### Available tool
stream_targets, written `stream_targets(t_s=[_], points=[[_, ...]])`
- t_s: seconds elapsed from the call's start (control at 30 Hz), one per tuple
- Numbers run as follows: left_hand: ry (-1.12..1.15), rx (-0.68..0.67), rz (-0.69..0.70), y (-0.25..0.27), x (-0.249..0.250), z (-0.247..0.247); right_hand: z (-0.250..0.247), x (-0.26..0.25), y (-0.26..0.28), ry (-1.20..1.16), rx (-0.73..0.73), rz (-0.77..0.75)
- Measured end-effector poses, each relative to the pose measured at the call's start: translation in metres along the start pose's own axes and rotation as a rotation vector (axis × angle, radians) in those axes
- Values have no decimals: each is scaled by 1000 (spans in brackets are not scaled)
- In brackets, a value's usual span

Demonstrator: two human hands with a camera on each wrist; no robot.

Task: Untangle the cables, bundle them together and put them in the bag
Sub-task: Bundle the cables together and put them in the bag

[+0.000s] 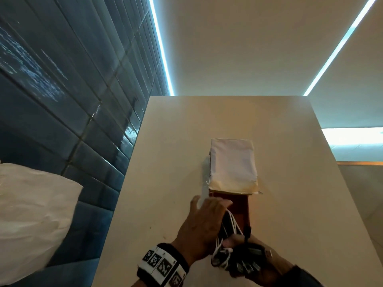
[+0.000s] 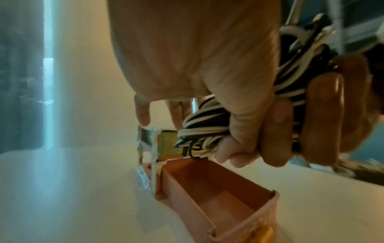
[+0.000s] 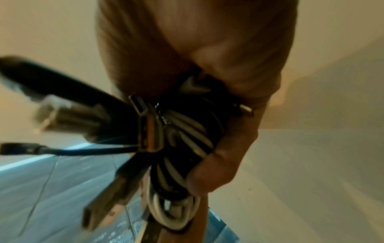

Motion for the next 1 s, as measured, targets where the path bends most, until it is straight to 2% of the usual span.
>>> stream_targets(t_s=[0.03, 0.1, 0.17, 0.27, 0.4, 0.53, 0.7, 0.83, 1.0], points=[[65, 66, -124, 0, -4, 2, 24, -6, -2, -43, -30, 106], [168, 183, -324, 4, -12, 10, 35, -18, -6, -53, -26, 65], [263, 149, -502, 12, -19, 26, 41, -25, -3, -108, -38, 9], [405, 38, -625, 22, -22, 57, 40, -33, -14, -184, -57, -6], [480, 2, -641, 17, -21, 85, 24, -37, -47, -199, 26, 16], [503, -17, -624, 10, -19, 92, 21, -46, -63, -185, 92, 16], [543, 6, -629, 8, -19, 97, 15, -45, -77, -36, 285, -13], [565, 19, -663, 10, -23, 102, 24, -49, -73, 10, 392, -146], [566, 64, -622, 12, -22, 104, 27, -45, -78, 106, 575, -386]])
Point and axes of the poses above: each hand's wrist, its own y-axis away from the middle knuckle, its own z-axis out of the palm, x = y × z, the point moved 2 cm from there along -y, towards the middle knuckle, and after that the axes turned 3 degrees about z, right-handed, at the moved point
